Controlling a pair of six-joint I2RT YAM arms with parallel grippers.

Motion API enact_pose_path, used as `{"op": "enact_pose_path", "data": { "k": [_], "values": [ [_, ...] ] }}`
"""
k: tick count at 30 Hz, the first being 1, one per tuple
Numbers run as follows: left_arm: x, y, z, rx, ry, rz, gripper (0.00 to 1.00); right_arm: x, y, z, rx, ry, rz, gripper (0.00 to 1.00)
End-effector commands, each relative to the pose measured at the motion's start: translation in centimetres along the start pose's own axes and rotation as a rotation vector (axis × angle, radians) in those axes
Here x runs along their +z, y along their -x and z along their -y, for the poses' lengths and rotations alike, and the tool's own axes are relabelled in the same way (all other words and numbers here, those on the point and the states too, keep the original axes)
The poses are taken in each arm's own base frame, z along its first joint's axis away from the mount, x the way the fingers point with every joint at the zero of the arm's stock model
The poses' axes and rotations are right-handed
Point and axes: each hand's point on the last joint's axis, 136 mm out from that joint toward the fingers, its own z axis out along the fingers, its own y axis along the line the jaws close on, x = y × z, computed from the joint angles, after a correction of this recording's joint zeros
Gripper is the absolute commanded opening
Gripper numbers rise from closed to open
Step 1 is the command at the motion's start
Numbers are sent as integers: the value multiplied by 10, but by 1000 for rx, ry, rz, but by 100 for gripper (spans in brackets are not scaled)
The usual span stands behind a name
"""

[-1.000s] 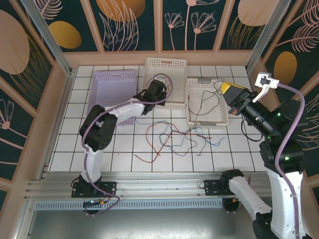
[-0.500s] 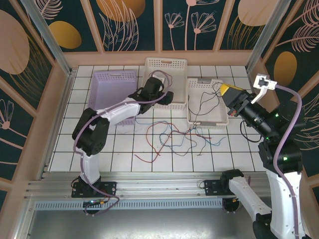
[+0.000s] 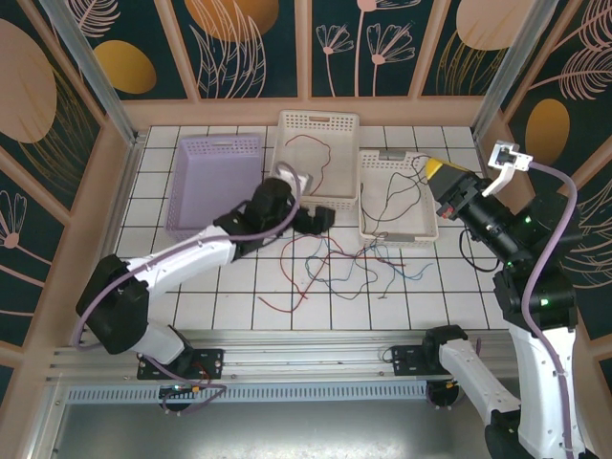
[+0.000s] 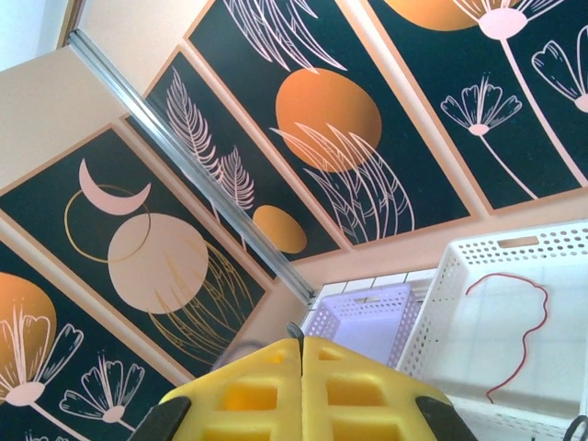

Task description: Untangle the cables

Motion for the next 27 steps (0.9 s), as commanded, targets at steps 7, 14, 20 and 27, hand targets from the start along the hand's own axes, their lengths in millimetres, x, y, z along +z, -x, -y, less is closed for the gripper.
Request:
{"op": "enact_pose_path", "data": {
  "k": [7, 14, 20, 27],
  "values": [
    [37, -84, 45, 99, -96, -162, 99, -6, 19, -19, 1, 45, 56, 0],
    [65, -100, 46, 139, -79, -219, 99, -12, 21, -28, -5, 64, 57, 0],
    [82, -115, 46, 146, -95, -252, 99, -15, 24, -33, -2, 79, 61, 0],
    [97, -119, 48, 132, -106, -248, 98, -16, 26, -38, 8, 99, 62, 0]
  ]
}}
